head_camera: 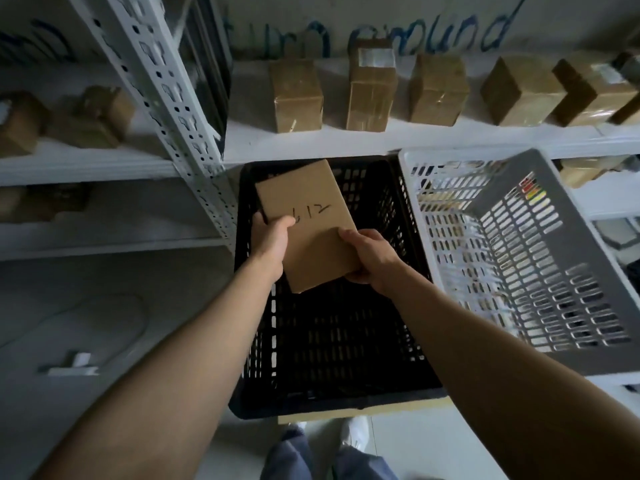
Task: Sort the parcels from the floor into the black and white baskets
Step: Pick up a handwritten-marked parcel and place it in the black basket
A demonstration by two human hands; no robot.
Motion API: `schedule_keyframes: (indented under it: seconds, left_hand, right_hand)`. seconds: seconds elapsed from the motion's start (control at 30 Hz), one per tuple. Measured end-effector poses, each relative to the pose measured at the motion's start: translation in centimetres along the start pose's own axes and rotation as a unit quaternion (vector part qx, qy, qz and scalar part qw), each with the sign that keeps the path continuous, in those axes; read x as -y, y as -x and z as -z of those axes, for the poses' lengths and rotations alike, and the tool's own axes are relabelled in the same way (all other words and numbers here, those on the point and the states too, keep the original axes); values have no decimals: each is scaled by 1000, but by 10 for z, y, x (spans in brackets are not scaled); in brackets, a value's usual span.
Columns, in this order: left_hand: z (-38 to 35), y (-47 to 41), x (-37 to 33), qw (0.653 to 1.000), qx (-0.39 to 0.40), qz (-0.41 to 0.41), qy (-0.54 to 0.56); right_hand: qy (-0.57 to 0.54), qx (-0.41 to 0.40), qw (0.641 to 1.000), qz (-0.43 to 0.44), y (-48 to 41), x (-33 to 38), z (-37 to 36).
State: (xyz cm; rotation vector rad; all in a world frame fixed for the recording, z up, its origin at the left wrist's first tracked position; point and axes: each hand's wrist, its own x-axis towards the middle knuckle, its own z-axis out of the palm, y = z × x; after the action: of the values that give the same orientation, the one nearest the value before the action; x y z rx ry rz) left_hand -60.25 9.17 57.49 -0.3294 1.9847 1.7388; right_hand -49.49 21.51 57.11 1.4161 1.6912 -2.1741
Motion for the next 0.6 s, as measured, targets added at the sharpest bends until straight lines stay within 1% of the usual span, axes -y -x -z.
schedule_keyframes:
  seconds: [0.17,0.23,0.3,0.4,0.5,0.6]
  left_hand:
    - [-3,-35,31,996,21,21,-90]
    - [-5,-49,41,995,26,24,-92]
    - [-5,-63,55,995,10,36,-90]
    - [-5,-84,71,993,-9,58,-105]
    - [-9,-105,81,992,-17,59,-110]
    - [-12,-124,89,988,-25,54,-144]
  right_hand:
    - [-11,23,998,-54,-40,-26,-18]
    - [-32,25,997,-68,-57,-38,-24]
    - [-34,27,997,-58,-77,-48,-30]
    - [-4,20,999,-48,-106,-59,-40]
    - [19,13,999,-47,-127,-65,-51]
    - [44,9,998,-38,-147,-66,-59]
